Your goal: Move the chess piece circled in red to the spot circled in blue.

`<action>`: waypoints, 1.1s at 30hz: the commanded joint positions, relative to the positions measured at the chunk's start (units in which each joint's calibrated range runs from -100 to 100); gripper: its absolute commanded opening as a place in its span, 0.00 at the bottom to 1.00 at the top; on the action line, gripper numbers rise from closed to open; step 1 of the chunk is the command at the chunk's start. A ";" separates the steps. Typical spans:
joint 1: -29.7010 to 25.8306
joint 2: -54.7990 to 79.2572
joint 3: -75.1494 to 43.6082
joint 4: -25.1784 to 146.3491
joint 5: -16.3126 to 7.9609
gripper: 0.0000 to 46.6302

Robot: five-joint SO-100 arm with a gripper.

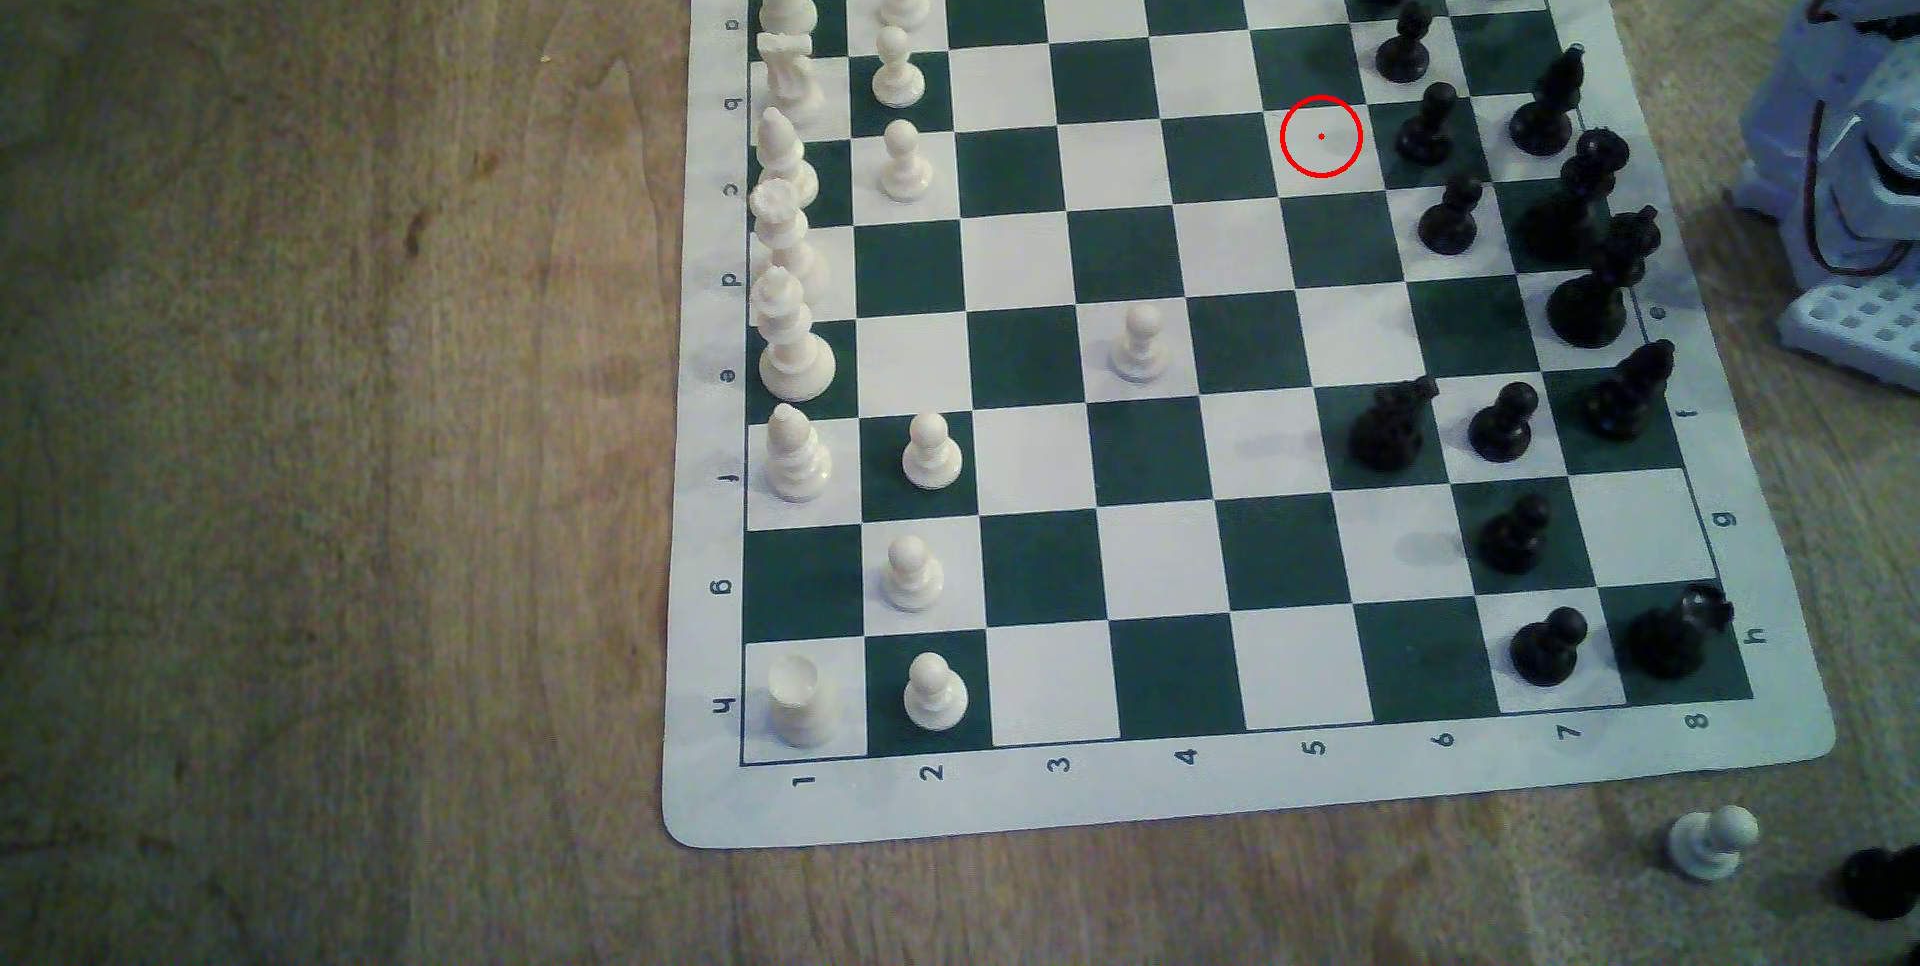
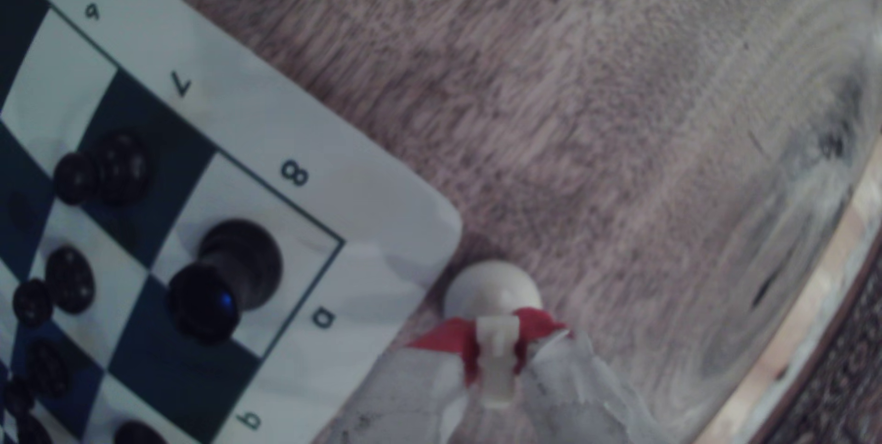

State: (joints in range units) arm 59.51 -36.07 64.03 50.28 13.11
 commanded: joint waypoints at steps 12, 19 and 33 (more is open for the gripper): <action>0.36 -0.01 0.34 -0.89 -0.10 0.14; 1.69 -0.94 2.24 -7.85 -0.15 0.49; -11.37 -14.69 -23.96 10.25 -7.13 0.01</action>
State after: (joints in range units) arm 55.46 -42.52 53.91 54.42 8.67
